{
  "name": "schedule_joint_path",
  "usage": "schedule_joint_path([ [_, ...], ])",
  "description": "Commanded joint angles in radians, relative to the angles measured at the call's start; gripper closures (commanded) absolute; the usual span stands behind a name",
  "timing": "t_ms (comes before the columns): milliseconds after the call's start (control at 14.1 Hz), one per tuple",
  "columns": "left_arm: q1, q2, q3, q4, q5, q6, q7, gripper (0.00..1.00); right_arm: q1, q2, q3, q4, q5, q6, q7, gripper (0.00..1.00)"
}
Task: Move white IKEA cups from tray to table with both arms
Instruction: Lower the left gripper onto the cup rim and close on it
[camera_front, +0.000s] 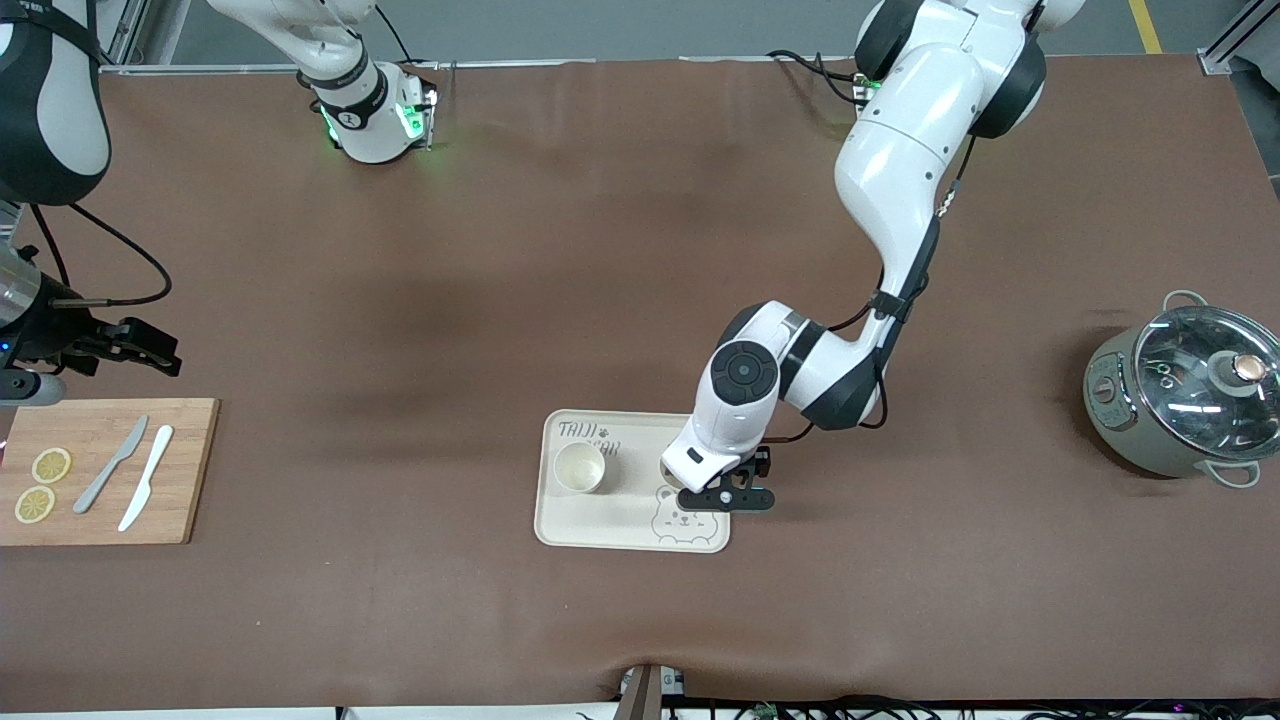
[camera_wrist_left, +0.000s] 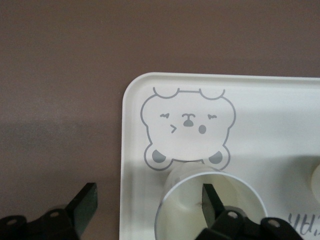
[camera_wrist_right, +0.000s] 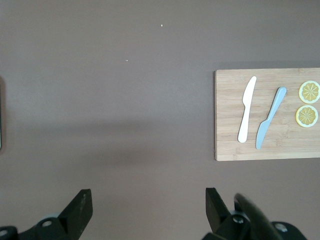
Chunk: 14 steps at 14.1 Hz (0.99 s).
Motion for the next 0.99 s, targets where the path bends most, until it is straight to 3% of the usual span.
schedule_joint_path([
  [0,-0.008,0.029,0.002,0.036,-0.017,0.028,-0.021,0.50,-0.015,0.016,0.011,0.029,0.009,-0.013,-0.011,0.00],
  [71,-0.008,0.029,0.002,0.036,-0.017,0.030,-0.031,0.69,-0.015,0.016,0.011,0.029,0.007,-0.012,-0.011,0.00],
  [141,-0.008,0.029,0.002,0.034,-0.017,0.030,-0.032,1.00,-0.014,0.016,0.011,0.029,0.009,-0.013,-0.011,0.00],
  [920,-0.004,0.018,0.002,0.028,-0.064,0.038,-0.054,1.00,-0.009,0.016,0.013,0.026,0.009,-0.026,-0.013,0.00],
])
